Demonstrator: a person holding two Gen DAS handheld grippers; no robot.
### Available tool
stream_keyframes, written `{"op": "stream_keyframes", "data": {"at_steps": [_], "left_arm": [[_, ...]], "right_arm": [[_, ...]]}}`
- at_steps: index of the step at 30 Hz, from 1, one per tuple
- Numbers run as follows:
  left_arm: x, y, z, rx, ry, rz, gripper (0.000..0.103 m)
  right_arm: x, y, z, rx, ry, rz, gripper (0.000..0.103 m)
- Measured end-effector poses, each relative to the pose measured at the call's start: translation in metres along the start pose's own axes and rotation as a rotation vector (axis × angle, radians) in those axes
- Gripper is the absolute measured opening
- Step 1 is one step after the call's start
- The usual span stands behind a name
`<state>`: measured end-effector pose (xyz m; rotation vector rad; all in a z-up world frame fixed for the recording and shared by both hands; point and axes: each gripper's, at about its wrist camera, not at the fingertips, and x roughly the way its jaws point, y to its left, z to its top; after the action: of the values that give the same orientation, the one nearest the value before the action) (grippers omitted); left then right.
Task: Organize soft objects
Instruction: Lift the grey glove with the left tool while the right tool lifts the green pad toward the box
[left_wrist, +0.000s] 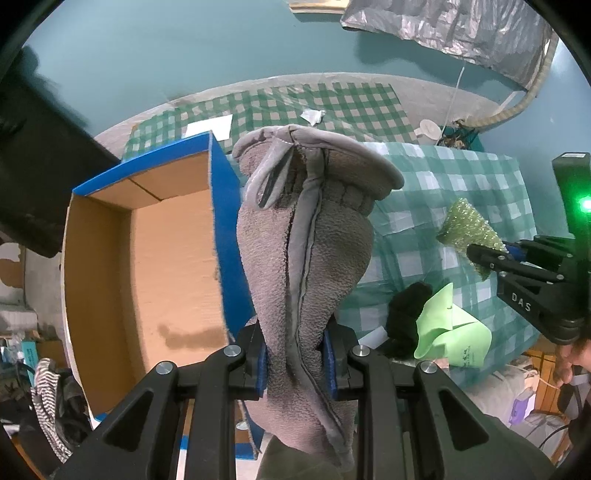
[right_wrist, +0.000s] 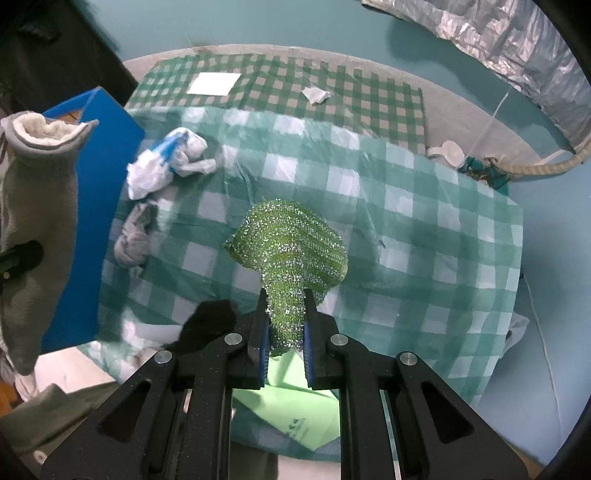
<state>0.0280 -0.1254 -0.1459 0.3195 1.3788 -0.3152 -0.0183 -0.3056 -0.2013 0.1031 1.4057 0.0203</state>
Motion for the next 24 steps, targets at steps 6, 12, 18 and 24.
{"op": "stream_keyframes", "data": {"at_steps": [6, 12, 18, 24], "left_arm": [[-0.016, 0.010, -0.002, -0.026, -0.024, -0.029, 0.023], [-0.033, 0.019, -0.005, -0.045, -0.051, -0.035, 0.024], [-0.048, 0.034, -0.010, -0.069, -0.085, -0.021, 0.024], [-0.046, 0.057, -0.017, -0.116, -0.078, -0.005, 0.023]], "right_arm": [[-0.026, 0.016, 0.004, -0.018, -0.037, 0.004, 0.013], [-0.041, 0.034, 0.010, -0.039, -0.066, 0.017, 0.013], [-0.052, 0.052, 0.017, -0.068, -0.083, 0.033, 0.013], [-0.060, 0.076, 0.025, -0.111, -0.098, 0.053, 0.013]]}}
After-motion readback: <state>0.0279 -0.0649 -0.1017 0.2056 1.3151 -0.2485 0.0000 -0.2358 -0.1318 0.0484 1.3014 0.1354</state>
